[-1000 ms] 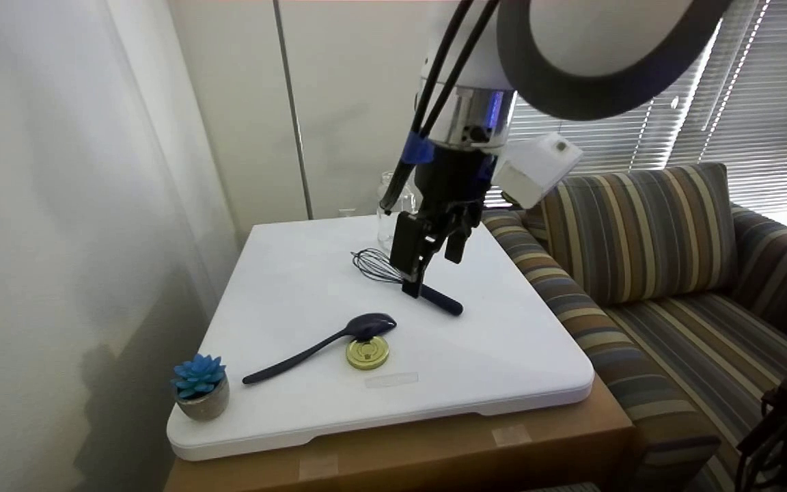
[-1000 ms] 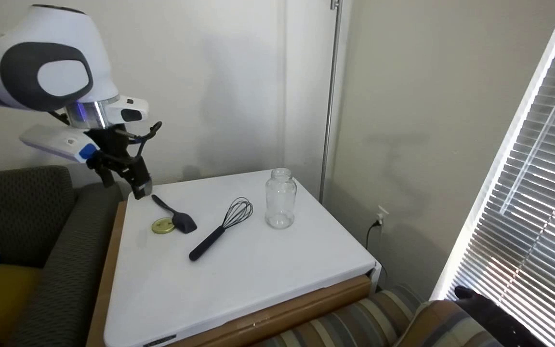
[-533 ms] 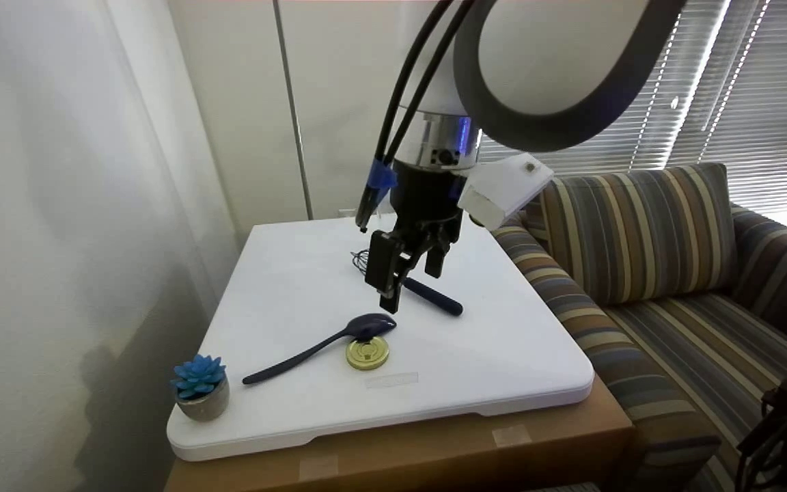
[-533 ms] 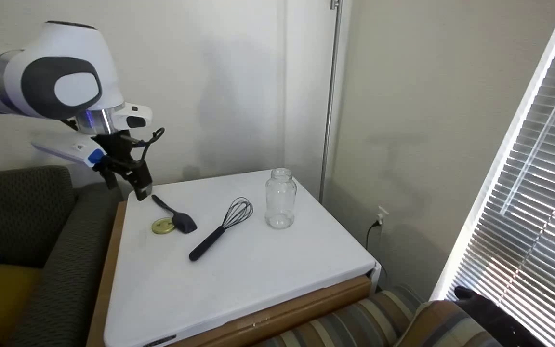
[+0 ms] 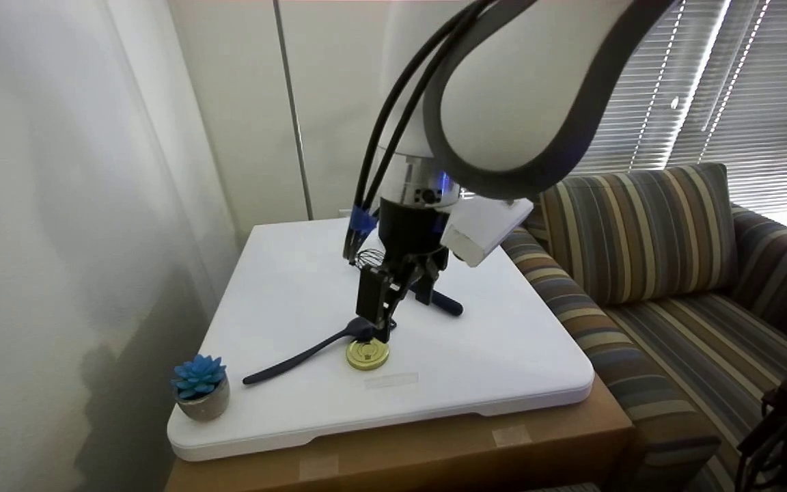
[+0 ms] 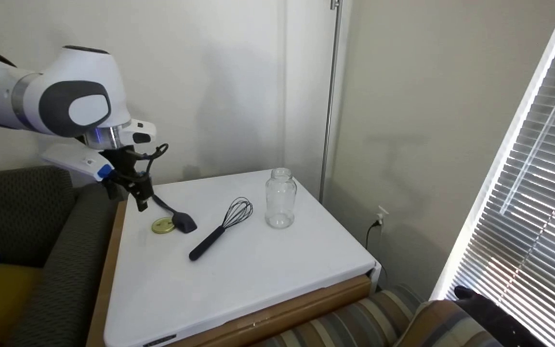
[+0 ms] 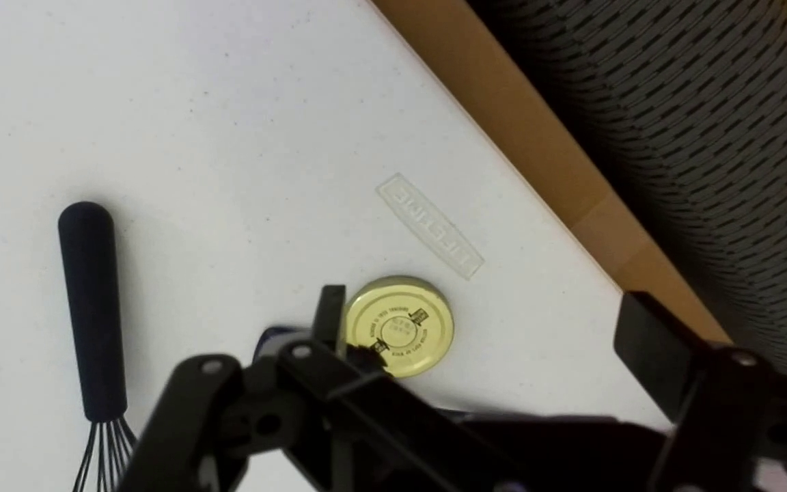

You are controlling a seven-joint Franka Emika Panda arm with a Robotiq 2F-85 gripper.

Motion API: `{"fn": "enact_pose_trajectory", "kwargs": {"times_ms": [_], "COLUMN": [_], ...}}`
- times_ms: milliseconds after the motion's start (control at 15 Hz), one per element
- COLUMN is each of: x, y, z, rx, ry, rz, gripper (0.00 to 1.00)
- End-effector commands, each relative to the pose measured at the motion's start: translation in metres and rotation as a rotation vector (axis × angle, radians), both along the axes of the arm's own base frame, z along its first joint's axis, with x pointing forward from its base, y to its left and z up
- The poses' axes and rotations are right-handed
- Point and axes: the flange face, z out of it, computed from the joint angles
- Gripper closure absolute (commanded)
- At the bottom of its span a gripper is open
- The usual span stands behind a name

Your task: Place the lid on the jar

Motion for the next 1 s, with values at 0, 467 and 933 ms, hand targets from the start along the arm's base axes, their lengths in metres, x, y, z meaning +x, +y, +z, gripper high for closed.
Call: {"fn": "enact_pose_trajectory", "kwargs": {"times_ms": [0, 467, 933], "x": [0.029, 0.062, 0.079], "y": [-0.003, 0.0, 0.002], "z": [-0.038, -0.093, -0.116], "rx": [0.025, 0.02, -0.022], "ry": [0.035, 0.063, 0.084], "rz": [-0.005, -0.039, -0.054], "gripper": [0.0, 0.0, 0.0]}}
